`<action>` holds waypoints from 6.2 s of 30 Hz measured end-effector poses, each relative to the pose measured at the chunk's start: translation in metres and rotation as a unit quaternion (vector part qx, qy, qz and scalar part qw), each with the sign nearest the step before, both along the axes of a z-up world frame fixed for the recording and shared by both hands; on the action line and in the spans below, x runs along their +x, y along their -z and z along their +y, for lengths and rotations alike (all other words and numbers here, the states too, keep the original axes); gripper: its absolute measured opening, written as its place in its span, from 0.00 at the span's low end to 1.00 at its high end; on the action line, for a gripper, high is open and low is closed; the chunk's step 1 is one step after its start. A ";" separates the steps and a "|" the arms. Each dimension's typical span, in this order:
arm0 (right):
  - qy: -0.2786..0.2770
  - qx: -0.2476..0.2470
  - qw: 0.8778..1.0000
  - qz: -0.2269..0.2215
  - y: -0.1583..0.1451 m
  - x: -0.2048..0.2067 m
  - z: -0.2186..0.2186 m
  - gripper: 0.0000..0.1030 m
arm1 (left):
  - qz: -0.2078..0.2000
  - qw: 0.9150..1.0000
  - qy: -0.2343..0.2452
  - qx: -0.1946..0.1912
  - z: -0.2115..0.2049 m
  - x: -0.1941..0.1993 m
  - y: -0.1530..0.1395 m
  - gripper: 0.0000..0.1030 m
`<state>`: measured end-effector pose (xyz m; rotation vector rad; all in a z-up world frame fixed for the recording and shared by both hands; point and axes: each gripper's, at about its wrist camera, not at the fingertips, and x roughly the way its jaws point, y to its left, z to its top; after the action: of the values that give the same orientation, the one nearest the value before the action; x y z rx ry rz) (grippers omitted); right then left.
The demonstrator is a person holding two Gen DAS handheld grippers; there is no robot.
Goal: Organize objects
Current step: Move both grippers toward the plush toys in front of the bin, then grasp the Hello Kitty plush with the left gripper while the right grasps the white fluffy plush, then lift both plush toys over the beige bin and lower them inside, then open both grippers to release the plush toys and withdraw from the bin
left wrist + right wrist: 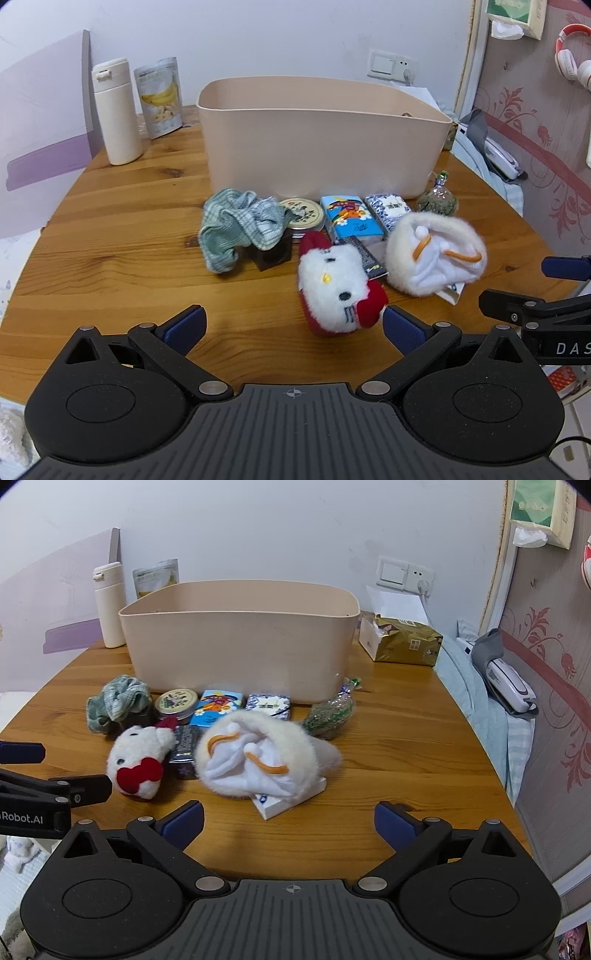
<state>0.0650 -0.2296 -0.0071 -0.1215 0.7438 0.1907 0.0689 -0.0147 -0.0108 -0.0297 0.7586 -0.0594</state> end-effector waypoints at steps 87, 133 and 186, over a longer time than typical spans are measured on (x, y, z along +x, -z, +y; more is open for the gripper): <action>0.009 0.069 0.995 -0.074 -0.065 0.083 -0.039 0.12 | -0.047 0.998 0.020 0.028 0.005 0.061 -0.073 0.44; 0.009 0.023 0.999 -0.030 -0.041 0.239 0.015 0.12 | 0.075 0.995 0.047 0.040 0.007 0.274 -0.027 0.44; 0.004 0.030 0.997 -0.075 -0.080 0.165 -0.011 0.99 | -0.001 0.998 0.010 0.061 0.014 0.183 -0.106 0.84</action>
<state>0.2301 -0.2408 0.0727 -0.0748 0.5880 0.1945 0.2520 -0.0011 0.0953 0.0934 0.7600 -0.0328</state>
